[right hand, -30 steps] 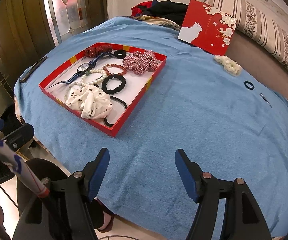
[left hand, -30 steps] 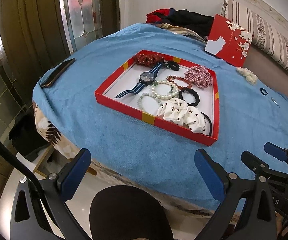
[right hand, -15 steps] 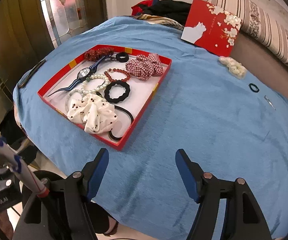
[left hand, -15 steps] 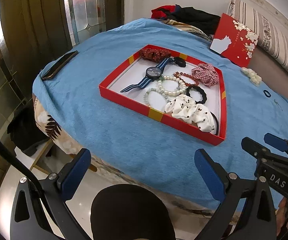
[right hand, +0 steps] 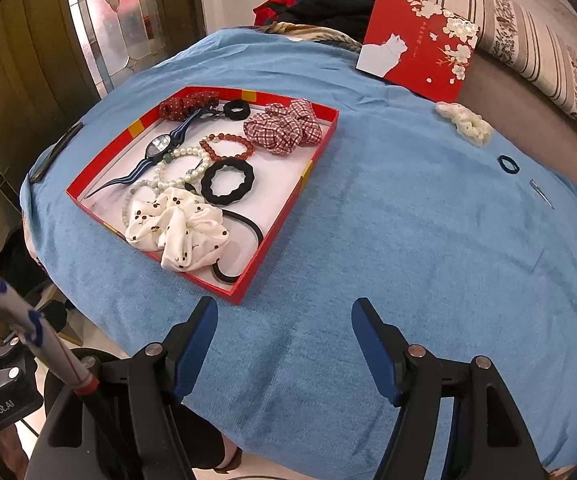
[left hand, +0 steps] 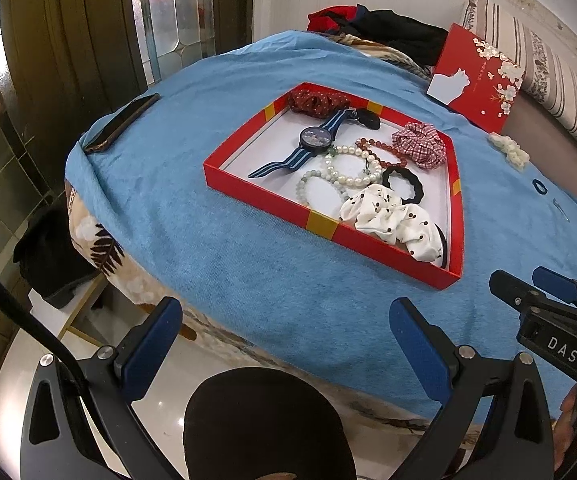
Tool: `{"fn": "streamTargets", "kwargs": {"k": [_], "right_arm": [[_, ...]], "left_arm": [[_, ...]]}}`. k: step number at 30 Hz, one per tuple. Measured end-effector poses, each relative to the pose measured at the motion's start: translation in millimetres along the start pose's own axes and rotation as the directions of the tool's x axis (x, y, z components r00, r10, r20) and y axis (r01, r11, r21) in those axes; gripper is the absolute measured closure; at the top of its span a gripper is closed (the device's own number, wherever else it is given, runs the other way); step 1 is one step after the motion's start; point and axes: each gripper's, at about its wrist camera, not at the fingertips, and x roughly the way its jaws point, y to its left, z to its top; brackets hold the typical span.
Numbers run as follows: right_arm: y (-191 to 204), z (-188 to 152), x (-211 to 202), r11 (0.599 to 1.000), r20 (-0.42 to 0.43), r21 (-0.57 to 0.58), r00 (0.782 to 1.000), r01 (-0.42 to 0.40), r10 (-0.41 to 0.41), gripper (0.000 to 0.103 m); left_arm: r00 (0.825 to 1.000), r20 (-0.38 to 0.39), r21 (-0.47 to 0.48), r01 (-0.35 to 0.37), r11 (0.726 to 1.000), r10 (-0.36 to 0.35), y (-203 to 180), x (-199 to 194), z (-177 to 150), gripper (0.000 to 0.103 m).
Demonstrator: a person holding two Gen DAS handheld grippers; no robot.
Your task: Organize jewelry
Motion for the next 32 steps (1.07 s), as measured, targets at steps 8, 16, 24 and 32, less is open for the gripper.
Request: {"fn": "streamTargets", "kwargs": {"k": [8, 16, 24, 32], "right_arm": [[6.4, 1.3, 2.6, 1.000, -0.003, -0.028, 1.000, -0.004, 0.004, 0.029], [12.7, 12.5, 3.2, 0.998, 0.017, -0.059, 1.000, 0.002, -0.001, 0.029], [19.4, 19.9, 1.5, 0.996, 0.035, -0.084, 0.999, -0.013, 0.016, 0.028], [9.0, 8.9, 2.9, 0.995, 0.019, -0.082, 0.998, -0.062, 0.064, 0.028]], "left_arm": [[1.000, -0.017, -0.024, 0.001, 1.000, -0.001, 5.9, 4.2, 1.6, 0.000], [1.000, -0.005, -0.039, -0.006, 0.999, 0.006, 10.1, -1.2, 11.9, 0.000], [0.995, 0.070, -0.049, -0.063, 0.997, 0.066, 16.7, -19.9, 32.2, 0.000], [0.995, 0.048, -0.020, -0.092, 0.996, 0.093, 0.7, -22.1, 30.5, 0.000]]}}
